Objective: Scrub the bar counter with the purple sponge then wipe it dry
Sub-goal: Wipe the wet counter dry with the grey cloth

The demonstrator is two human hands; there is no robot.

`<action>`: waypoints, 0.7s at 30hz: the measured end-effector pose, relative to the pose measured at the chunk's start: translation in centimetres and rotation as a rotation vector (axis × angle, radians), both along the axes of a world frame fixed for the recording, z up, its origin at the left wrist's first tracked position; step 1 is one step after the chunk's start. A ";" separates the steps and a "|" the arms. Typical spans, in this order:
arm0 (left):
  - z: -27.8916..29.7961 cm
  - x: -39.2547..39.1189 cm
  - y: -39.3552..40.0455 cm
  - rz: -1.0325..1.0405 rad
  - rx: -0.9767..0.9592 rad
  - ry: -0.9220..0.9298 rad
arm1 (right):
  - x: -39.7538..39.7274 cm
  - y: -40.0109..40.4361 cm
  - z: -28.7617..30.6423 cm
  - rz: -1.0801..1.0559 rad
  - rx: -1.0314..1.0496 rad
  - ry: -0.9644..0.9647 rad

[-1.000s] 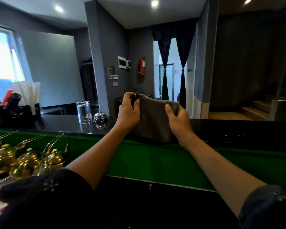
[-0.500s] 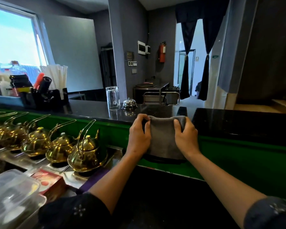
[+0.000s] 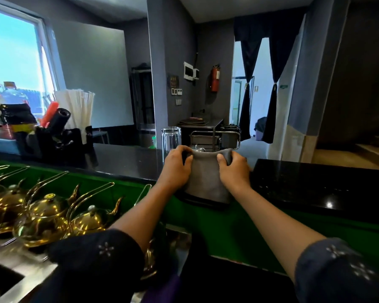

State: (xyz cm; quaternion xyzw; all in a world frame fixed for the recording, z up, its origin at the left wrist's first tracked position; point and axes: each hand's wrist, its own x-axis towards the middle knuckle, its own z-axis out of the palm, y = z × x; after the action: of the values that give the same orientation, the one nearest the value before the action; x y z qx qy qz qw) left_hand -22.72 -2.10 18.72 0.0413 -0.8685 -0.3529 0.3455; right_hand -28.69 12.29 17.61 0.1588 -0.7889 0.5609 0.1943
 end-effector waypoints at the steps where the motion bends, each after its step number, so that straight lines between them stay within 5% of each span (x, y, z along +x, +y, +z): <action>1: 0.4 -0.8 -1.1 0.001 -0.019 -0.035 | -1.0 -0.9 0.3 -0.008 0.024 -0.037; 5: 0.8 -3.5 -4.4 -0.006 -0.091 -0.133 | -4.4 -3.7 0.7 0.000 0.102 -0.137; 11: -1.6 -5.1 -6.1 0.039 -0.311 -0.378 | -6.6 -4.5 -1.7 -0.020 0.540 -0.085; 16: -2.2 -4.9 -6.1 0.174 -0.493 -0.206 | -6.3 -3.8 -1.6 0.084 0.513 0.212; 21: -1.6 -4.2 -5.2 -0.031 -0.505 -0.460 | -4.8 -3.0 -1.1 0.310 0.742 0.082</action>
State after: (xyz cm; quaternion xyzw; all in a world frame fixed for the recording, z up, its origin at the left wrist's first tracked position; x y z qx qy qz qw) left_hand -26.89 -7.33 17.14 0.0200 -0.9842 -0.1135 0.1344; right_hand -33.46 9.31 16.49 0.3573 -0.8962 0.2541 0.0684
